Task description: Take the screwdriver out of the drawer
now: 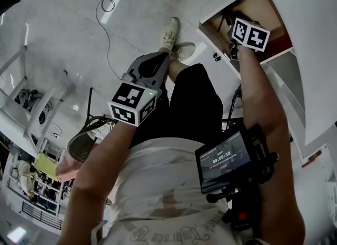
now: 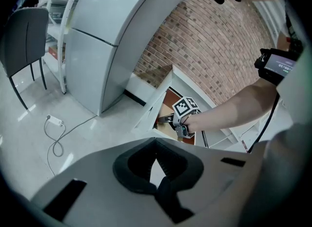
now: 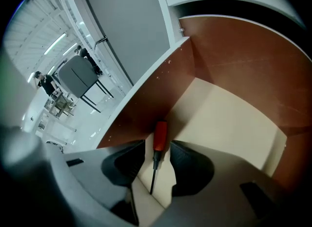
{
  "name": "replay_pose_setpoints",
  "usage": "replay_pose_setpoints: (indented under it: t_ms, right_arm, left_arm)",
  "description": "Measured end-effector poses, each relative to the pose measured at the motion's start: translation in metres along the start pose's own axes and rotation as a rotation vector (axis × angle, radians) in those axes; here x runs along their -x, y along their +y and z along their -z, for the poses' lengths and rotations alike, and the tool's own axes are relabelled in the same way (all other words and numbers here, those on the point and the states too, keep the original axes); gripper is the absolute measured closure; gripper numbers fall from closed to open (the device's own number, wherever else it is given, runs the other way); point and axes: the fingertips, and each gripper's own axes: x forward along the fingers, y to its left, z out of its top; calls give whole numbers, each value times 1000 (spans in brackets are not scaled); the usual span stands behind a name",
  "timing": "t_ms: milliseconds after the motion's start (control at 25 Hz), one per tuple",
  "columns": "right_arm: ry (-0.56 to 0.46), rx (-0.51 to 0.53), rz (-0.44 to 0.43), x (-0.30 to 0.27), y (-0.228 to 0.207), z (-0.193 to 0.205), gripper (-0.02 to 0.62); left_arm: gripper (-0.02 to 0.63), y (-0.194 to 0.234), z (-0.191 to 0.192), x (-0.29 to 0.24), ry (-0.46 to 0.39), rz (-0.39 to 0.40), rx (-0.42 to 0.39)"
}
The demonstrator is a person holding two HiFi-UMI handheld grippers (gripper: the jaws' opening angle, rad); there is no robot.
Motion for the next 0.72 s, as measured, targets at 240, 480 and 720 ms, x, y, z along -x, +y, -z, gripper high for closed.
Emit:
replay_pose_setpoints:
  t_ms: [240,480,720]
  right_arm:
    - [2,9,-1,-12,3,-13,423]
    - [14,13,3,-28,-2,-8,423]
    - [30,29,17,-19,15,-19,430]
  left_arm:
    - [585,5,-3,-2,1,0,15]
    - [586,10,3,-9,9,-13,25]
    - [586,13,-8,11,3,-15,33]
